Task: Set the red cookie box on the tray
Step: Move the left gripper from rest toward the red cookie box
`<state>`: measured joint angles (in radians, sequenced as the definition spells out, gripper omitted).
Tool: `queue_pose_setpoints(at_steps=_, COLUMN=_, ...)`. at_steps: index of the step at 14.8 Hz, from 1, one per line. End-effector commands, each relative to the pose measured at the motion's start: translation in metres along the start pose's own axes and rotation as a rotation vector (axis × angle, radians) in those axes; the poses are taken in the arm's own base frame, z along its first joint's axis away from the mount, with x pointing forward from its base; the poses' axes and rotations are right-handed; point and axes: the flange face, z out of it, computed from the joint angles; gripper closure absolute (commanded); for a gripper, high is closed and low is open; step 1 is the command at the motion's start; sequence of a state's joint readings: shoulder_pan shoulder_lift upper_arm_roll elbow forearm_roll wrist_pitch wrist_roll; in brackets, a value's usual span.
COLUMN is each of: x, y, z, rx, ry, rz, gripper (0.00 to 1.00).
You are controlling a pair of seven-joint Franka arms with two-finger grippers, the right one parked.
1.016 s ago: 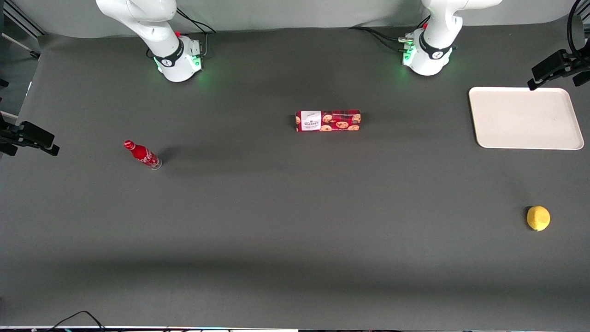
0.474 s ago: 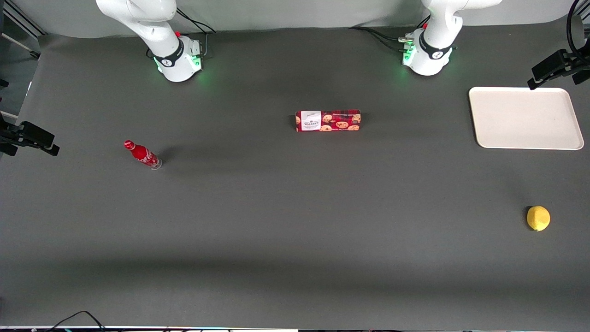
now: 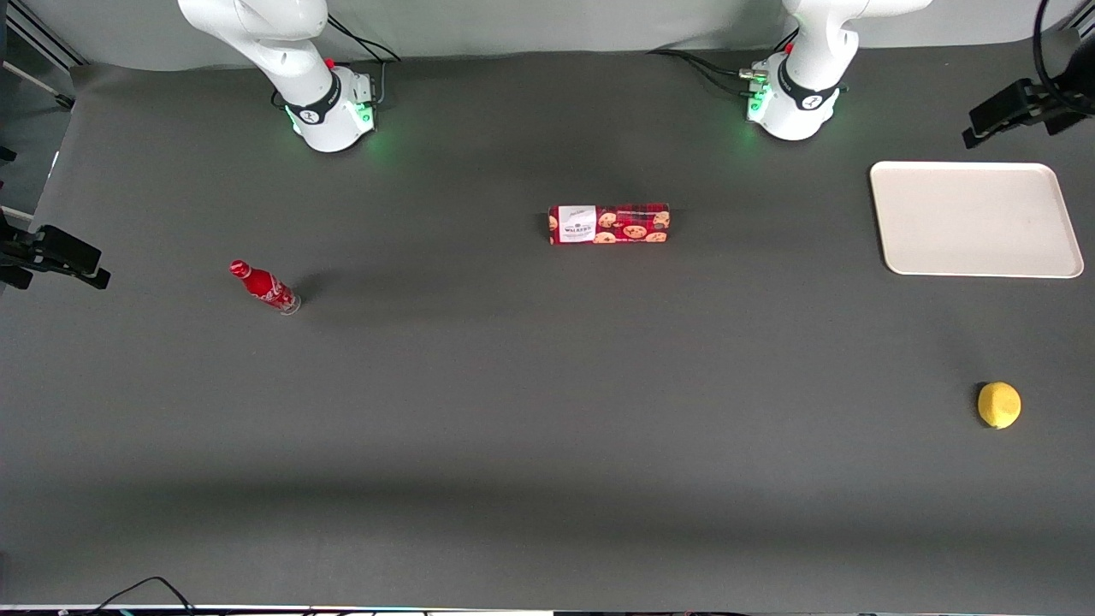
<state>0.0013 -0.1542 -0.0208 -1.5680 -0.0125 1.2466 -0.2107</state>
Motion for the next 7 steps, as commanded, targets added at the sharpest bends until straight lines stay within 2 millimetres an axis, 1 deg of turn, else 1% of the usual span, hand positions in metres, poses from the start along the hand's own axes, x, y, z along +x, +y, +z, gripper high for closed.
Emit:
queue_pose_setpoints(at_steps=1, x=-0.038, y=0.060, z=-0.009, rx=0.055, ry=-0.032, rz=-0.168, gripper=0.00)
queue_pose_setpoints(at_steps=3, x=-0.062, y=0.106, z=-0.011, rx=0.029, ry=-0.056, rz=-0.292, gripper=0.00)
queue_pose_setpoints(at_steps=4, x=-0.071, y=0.127, z=-0.008, rx=0.024, ry=-0.066, rz=-0.355, gripper=0.00)
queue_pose_setpoints(at_steps=5, x=-0.077, y=0.151, z=-0.001, rx=0.033, ry=-0.068, rz=-0.426, gripper=0.00)
queue_pose_setpoints(at_steps=6, x=-0.081, y=0.167, z=0.007, rx=0.040, ry=-0.084, rz=-0.505, gripper=0.00)
queue_pose_setpoints(at_steps=7, x=-0.084, y=0.184, z=0.022, rx=0.036, ry=-0.111, rz=-0.575, gripper=0.00)
